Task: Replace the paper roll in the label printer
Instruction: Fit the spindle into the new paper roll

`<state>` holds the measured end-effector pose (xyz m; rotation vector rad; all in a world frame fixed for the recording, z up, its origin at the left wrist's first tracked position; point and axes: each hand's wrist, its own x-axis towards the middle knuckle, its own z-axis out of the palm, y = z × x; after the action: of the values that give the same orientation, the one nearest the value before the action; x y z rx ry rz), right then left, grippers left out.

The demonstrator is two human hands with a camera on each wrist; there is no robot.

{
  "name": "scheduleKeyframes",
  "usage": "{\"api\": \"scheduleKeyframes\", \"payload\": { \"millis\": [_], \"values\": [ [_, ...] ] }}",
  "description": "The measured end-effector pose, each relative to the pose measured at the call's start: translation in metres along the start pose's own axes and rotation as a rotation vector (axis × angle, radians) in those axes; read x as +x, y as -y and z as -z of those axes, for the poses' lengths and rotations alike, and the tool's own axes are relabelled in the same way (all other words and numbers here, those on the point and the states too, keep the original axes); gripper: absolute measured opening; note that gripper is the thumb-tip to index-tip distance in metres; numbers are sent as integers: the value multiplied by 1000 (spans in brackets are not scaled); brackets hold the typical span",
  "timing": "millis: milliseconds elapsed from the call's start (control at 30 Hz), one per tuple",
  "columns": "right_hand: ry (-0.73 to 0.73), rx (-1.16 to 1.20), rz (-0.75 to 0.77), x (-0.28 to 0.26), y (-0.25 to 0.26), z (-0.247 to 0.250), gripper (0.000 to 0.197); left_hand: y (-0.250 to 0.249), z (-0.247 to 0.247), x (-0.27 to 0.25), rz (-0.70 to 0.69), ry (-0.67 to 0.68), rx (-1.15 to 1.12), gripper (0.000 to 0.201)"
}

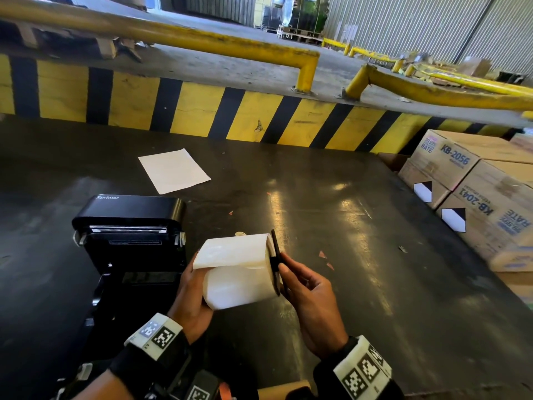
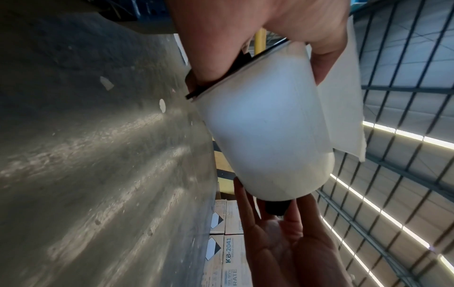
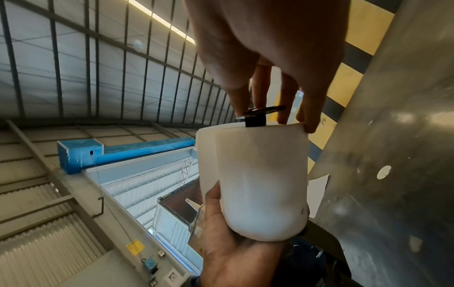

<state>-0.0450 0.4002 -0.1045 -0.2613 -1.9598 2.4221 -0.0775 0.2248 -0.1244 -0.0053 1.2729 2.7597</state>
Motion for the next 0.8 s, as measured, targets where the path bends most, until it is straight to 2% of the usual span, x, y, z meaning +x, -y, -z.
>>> {"api": "scheduleKeyframes", "payload": {
  "millis": [133, 167, 233, 267, 333, 367, 433, 533, 567, 667, 800],
  "values": [
    [-7, -45, 46, 0, 1, 0, 49, 0, 4, -7, 54, 35, -13, 33],
    [-5, -78, 63, 0, 2, 1, 48, 1, 4, -7, 60, 23, -16, 33],
    [13, -152, 99, 0, 3, 5, 42, 3, 4, -6, 91, -7, -13, 53],
    [28, -173, 109, 0, 3, 8, 38, 5, 6, -5, 107, -42, -27, 52],
    [72, -195, 114, 1, 5, 11, 35, 6, 10, -1, 145, -117, -65, 29],
    [95, -215, 117, 2, 6, 12, 35, 5, 10, 0, 164, -146, -80, 24],
    [125, -258, 130, 1, 9, 12, 38, 6, 11, 3, 193, -172, -77, 22],
    [110, -273, 153, 0, 9, 12, 39, 6, 12, 3, 221, -185, -77, 41],
    [108, -280, 162, 0, 9, 12, 40, 7, 13, 3, 222, -194, -72, 41],
    [115, -294, 168, 0, 9, 13, 46, 10, 16, 4, 208, -194, -72, 25],
    [101, -273, 166, 1, 9, 15, 49, 8, 7, 0, 196, -164, -79, 18]
  ]
}}
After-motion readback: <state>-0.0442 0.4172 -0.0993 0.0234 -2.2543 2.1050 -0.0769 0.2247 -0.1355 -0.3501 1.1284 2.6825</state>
